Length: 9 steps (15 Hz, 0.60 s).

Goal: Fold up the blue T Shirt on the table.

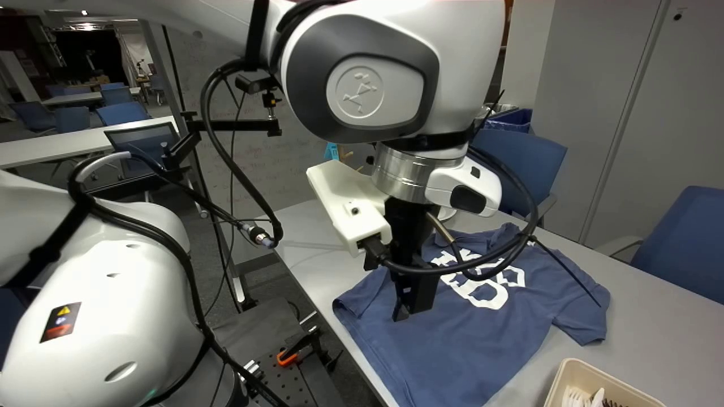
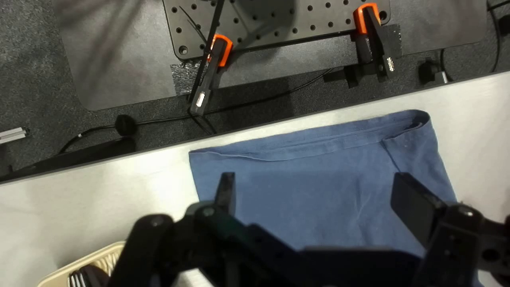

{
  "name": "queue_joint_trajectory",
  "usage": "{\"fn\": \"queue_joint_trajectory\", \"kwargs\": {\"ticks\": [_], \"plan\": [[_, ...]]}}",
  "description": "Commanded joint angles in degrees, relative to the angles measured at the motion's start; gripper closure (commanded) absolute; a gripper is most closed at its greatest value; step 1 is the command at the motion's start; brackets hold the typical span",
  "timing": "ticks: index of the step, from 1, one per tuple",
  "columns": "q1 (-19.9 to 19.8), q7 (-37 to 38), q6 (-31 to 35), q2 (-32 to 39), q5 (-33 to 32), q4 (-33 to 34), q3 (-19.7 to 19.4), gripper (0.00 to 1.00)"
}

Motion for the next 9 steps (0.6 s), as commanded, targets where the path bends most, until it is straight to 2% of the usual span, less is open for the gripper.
{"fn": "queue_joint_trajectory", "kwargs": {"ticks": [1, 9], "plan": [[-0.53, -0.30, -0.19, 0.05, 0.34, 0.13, 0.52, 0.00], [-0.10, -0.22, -0.09, 0.51, 0.51, 0.13, 0.87, 0.00]]}}
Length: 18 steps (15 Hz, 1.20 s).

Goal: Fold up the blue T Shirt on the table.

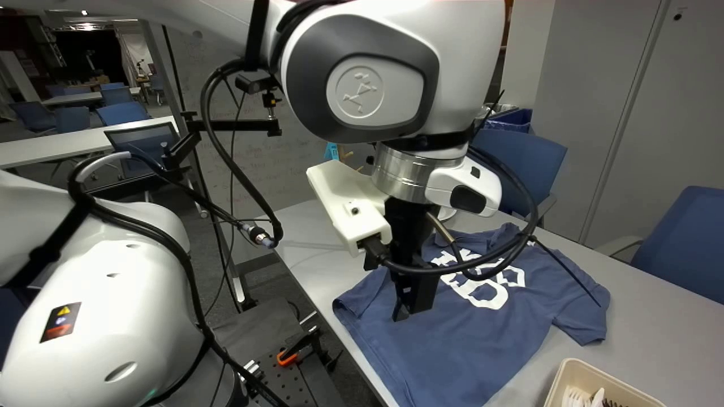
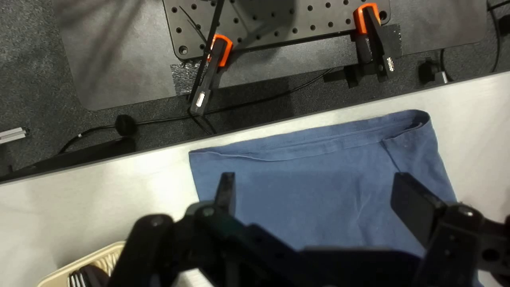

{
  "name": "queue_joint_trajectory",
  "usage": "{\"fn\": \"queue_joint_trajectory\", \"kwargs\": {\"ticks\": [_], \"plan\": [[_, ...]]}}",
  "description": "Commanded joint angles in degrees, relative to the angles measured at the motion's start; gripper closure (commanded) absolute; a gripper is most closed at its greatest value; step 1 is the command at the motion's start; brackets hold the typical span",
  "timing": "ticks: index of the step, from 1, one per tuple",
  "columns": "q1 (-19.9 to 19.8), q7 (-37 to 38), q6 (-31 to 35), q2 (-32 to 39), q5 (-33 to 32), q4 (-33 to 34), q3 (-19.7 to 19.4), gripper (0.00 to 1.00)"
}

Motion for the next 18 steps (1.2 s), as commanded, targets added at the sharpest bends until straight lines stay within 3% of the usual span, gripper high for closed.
{"fn": "queue_joint_trajectory", "kwargs": {"ticks": [1, 10, 18], "plan": [[0.23, 0.00, 0.41, 1.10, 0.27, 0.07, 1.45, 0.00], [8.17, 0.45, 3.90, 13.07, 1.87, 0.06, 9.47, 0.00], [19.12, -0.38, 16.46, 23.95, 7.21, 1.24, 18.13, 0.00]]}}
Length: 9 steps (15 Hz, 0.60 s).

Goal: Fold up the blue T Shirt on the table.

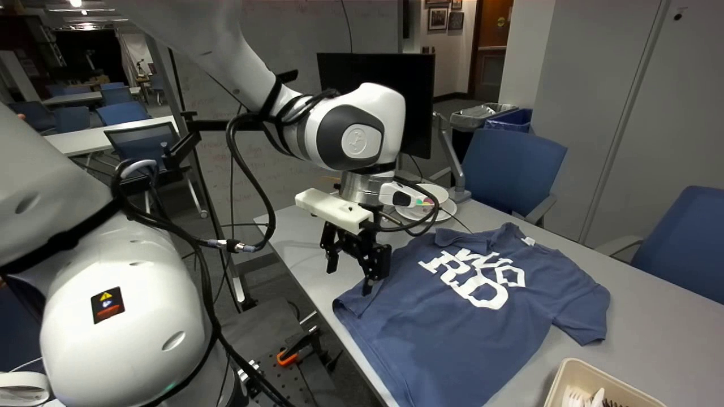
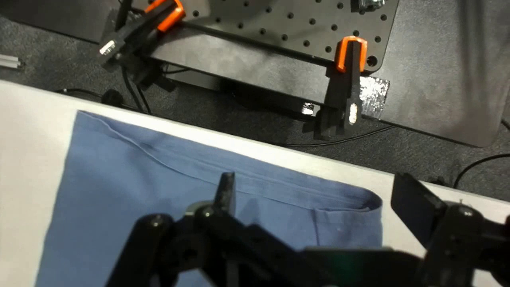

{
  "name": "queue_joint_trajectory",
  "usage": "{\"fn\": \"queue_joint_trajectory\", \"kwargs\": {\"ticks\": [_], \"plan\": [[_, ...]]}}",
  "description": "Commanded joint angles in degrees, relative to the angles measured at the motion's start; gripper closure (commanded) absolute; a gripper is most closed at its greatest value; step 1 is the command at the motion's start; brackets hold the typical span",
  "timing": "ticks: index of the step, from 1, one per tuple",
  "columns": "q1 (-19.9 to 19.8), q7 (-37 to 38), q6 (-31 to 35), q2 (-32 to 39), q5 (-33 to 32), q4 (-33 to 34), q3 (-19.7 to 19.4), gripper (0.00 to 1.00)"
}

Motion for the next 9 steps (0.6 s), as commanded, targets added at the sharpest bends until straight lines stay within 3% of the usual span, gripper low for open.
{"fn": "queue_joint_trajectory", "kwargs": {"ticks": [1, 5, 6, 9], "plan": [[4.65, -0.95, 6.67, 4.05, 3.97, 1.17, 2.77, 0.00], [8.11, 0.76, 11.86, 4.80, 5.55, 1.32, 6.17, 0.00], [6.80, 0.10, 10.02, 4.47, 4.34, 1.12, 5.15, 0.00], [7.72, 0.63, 10.85, 4.58, 4.40, 1.14, 6.22, 0.00]]}}
